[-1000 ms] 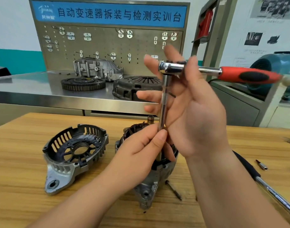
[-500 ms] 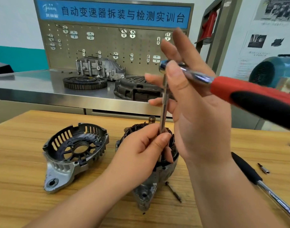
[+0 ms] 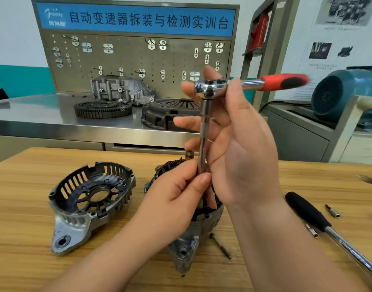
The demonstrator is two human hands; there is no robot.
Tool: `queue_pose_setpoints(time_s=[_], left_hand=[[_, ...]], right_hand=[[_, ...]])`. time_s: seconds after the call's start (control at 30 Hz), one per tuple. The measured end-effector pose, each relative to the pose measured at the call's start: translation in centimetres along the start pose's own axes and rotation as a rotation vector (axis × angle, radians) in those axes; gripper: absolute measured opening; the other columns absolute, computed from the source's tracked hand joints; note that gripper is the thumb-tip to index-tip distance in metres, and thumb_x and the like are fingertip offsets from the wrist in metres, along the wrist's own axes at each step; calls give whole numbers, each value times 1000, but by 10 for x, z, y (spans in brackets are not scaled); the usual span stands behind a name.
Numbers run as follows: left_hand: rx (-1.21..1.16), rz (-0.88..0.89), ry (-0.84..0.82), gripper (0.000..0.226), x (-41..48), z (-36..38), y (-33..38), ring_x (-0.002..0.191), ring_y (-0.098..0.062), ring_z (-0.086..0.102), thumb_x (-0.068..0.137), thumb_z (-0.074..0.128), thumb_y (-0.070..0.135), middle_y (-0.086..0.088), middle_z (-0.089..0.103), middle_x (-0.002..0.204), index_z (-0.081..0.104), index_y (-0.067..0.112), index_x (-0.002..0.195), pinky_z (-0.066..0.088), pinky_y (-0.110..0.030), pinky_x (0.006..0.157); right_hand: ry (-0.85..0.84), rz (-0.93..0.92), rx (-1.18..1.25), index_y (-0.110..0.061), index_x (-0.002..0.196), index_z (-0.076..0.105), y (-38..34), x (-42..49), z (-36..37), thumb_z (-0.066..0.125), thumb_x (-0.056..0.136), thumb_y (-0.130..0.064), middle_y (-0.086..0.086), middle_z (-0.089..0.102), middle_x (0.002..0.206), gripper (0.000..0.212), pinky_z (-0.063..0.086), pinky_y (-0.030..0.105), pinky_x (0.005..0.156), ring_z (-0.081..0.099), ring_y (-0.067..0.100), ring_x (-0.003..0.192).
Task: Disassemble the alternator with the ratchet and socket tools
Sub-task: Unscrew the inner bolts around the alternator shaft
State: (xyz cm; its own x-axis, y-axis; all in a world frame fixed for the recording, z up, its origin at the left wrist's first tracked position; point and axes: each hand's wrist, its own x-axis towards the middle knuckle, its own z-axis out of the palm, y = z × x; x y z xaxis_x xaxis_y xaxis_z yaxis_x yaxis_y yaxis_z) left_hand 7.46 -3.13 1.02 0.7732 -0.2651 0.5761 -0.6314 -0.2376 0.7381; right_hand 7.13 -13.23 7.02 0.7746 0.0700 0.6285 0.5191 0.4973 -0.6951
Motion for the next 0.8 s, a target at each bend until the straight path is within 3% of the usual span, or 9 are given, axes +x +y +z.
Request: queue_pose_setpoints(time_s=[0.17, 0.33, 0.43, 0.5, 0.6, 0.7, 0.73, 0.8], left_hand=[[-5, -11, 22, 31, 0, 3, -2, 82, -22, 65, 89, 45, 34, 3, 72, 87, 64, 13, 101, 49, -41, 76], [-68, 10, -46, 36, -2, 0, -1, 67, -24, 61, 90, 42, 46, 3, 65, 68, 60, 15, 87, 48, -45, 69], [-96, 11, -73, 41, -2, -1, -1, 71, -27, 60, 88, 39, 49, 2, 66, 73, 61, 14, 89, 48, -47, 72], [-92, 9, -82, 41, -1, -1, -2, 73, -27, 62, 89, 41, 47, 0, 68, 75, 62, 12, 93, 50, -48, 73], [-43, 10, -53, 34, -1, -2, -3, 77, -20, 65, 92, 43, 37, 1, 71, 80, 64, 11, 96, 50, -37, 73], [-42, 16, -12, 22, -1, 1, -2, 64, 1, 61, 90, 44, 32, 14, 67, 66, 63, 24, 81, 47, -13, 58], [-58, 11, 0, 21, -1, 2, -1, 59, 5, 58, 89, 45, 31, 17, 64, 62, 61, 27, 76, 43, -7, 56], [-72, 4, -8, 23, -1, 2, -3, 60, 0, 59, 89, 44, 33, 14, 65, 64, 63, 22, 81, 45, -11, 57]], right_hand=[[4, -188, -44, -27, 120, 58, -1, -1, 4, 49, 92, -22, 0, 66, 124, 29, 52, 22, 53, 70, 18, 77], [-38, 30, 88, -24, 124, 55, -4, 1, 0, 37, 95, -44, -2, 71, 115, 40, 52, 22, 51, 70, 18, 66], [-57, 104, 141, -21, 132, 48, -4, 2, -3, 25, 100, -46, 0, 74, 104, 47, 51, 22, 49, 69, 16, 62], [-40, 68, 110, -25, 133, 48, -3, 2, -2, 30, 100, -46, 1, 73, 106, 43, 51, 22, 49, 69, 16, 66], [-5, -122, -88, -33, 127, 54, -3, 0, 1, 44, 96, -33, 0, 68, 121, 32, 52, 22, 54, 70, 15, 81], [-22, -335, -312, -32, 130, 51, -2, -2, 3, 52, 97, -21, -5, 56, 137, 35, 58, 35, 73, 65, 18, 108], [-29, -352, -312, -30, 132, 49, -2, -2, 3, 53, 96, -19, -6, 53, 141, 38, 58, 37, 77, 62, 22, 115], [-40, -300, -254, -32, 134, 48, -2, -2, 4, 52, 97, -22, -5, 52, 142, 39, 56, 28, 69, 66, 21, 110]])
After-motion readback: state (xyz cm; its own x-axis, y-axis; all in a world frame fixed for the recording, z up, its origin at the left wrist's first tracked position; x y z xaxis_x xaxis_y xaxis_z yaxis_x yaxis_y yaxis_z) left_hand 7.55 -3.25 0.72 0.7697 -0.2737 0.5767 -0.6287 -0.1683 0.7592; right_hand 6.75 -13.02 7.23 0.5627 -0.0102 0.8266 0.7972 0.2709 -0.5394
